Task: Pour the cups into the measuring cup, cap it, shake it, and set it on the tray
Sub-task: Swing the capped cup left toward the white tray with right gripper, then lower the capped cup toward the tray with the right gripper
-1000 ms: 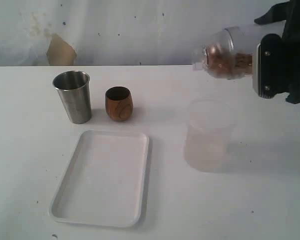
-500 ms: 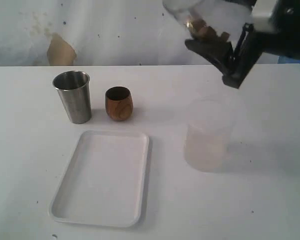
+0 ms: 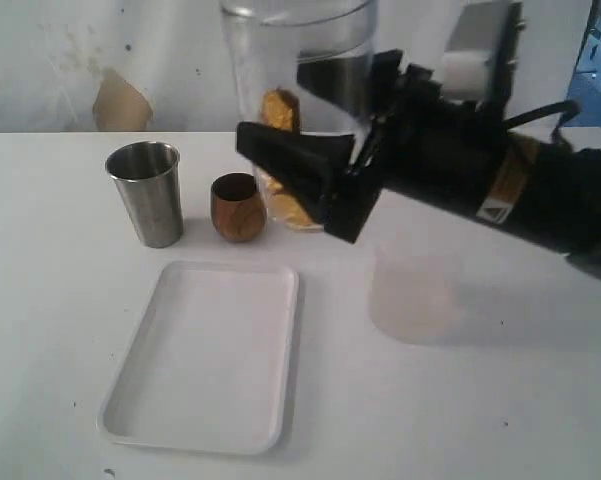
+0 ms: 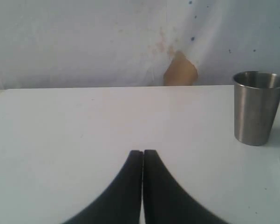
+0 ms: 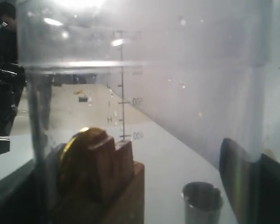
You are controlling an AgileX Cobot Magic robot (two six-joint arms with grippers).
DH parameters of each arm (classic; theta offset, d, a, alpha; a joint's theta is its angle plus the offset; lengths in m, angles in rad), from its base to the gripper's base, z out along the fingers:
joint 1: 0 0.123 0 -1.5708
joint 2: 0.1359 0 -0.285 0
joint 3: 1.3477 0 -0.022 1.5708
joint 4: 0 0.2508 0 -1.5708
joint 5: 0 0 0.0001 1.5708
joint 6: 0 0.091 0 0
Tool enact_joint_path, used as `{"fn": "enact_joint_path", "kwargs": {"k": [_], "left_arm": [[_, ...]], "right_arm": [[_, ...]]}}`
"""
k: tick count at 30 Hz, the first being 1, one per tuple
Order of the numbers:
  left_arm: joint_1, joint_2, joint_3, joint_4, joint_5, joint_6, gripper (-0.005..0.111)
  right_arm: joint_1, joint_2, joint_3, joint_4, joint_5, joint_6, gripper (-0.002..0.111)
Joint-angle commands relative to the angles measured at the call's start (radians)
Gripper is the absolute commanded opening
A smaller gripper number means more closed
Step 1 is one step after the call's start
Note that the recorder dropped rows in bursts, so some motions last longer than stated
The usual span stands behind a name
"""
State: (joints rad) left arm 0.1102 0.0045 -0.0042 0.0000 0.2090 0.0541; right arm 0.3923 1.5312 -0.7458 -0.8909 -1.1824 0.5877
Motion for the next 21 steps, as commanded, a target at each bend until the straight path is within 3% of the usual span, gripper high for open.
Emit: {"fn": "enact_joint_path", "kwargs": {"k": [1, 10, 21], "left_arm": [[-0.002, -0.004, 0.004, -0.005, -0.008, -0.001, 0.001], [-0.002, -0.004, 0.004, -0.005, -0.008, -0.001, 0.001], [-0.002, -0.004, 0.004, -0.005, -0.008, -0.001, 0.001]], "right_arm": [[0.115, 0.114, 0.001, 0.196, -0.012, -0.123, 0.000], [0.260, 0.356, -0.099, 0.300, -0.039, -0.200, 0.000], [0.294, 0.510, -0.175, 0.317, -0.039, -0.227, 0.000]]}}
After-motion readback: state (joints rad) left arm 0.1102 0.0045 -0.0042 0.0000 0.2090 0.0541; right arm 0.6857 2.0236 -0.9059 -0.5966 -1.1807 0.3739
